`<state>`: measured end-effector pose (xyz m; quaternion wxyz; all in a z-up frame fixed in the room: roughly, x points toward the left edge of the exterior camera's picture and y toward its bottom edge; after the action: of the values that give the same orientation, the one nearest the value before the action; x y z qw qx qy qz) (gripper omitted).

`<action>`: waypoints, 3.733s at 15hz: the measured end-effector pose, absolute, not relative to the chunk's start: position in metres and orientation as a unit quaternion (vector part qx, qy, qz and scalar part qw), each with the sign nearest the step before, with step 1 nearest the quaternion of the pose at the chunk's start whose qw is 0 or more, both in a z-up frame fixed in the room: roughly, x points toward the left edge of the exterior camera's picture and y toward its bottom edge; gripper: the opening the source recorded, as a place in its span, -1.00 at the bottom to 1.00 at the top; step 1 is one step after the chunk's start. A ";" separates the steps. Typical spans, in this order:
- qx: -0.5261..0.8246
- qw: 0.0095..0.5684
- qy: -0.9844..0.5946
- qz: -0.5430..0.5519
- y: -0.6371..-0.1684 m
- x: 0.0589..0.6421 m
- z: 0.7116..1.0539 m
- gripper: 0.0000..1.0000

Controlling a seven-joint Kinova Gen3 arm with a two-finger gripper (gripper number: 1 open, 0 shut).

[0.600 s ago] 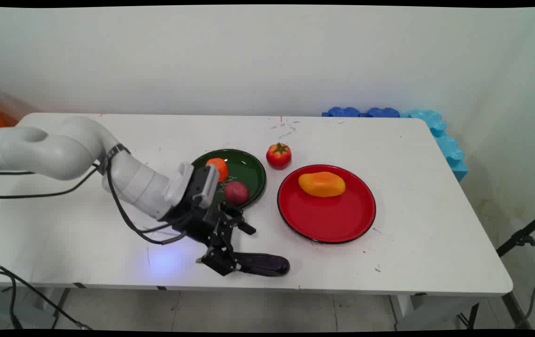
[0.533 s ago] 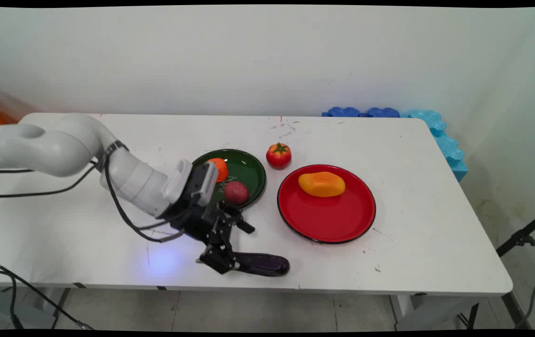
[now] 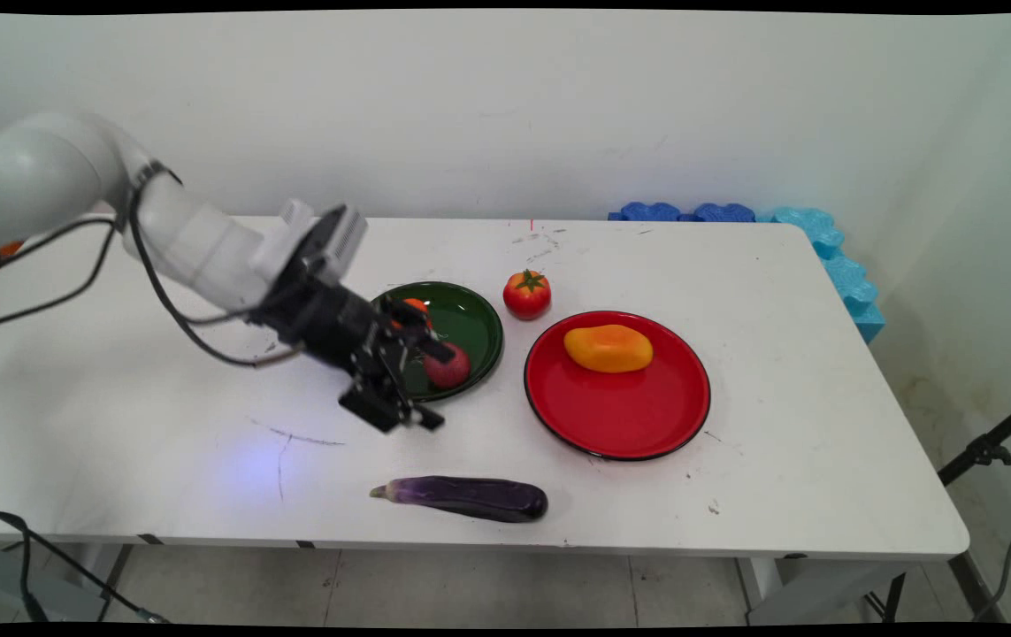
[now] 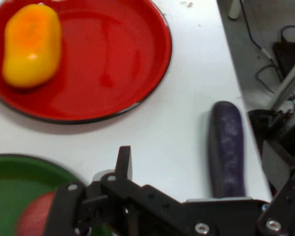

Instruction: Pick up the mandarin from the green plate, then place the picked object on the table

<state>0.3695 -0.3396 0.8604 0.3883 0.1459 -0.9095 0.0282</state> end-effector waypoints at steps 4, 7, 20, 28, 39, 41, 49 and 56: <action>0.158 0.376 -0.912 0.053 -0.369 0.403 0.877 1.00; 0.172 0.360 -0.915 0.066 -0.387 0.425 0.875 1.00; 0.220 0.327 -0.914 0.096 -0.455 0.472 0.804 1.00; 0.204 0.330 -0.917 0.089 -0.463 0.469 0.777 1.00; 0.186 0.352 -0.912 0.093 -0.455 0.457 0.805 -1.00; 0.185 0.369 -0.906 0.093 -0.447 0.448 0.833 -1.00; 0.161 0.410 -0.896 0.058 -0.390 0.408 0.889 -1.00; 0.121 0.399 -0.908 0.033 -0.347 0.375 0.859 -1.00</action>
<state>0.3752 -0.3470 0.8592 0.3994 0.1211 -0.9081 0.0334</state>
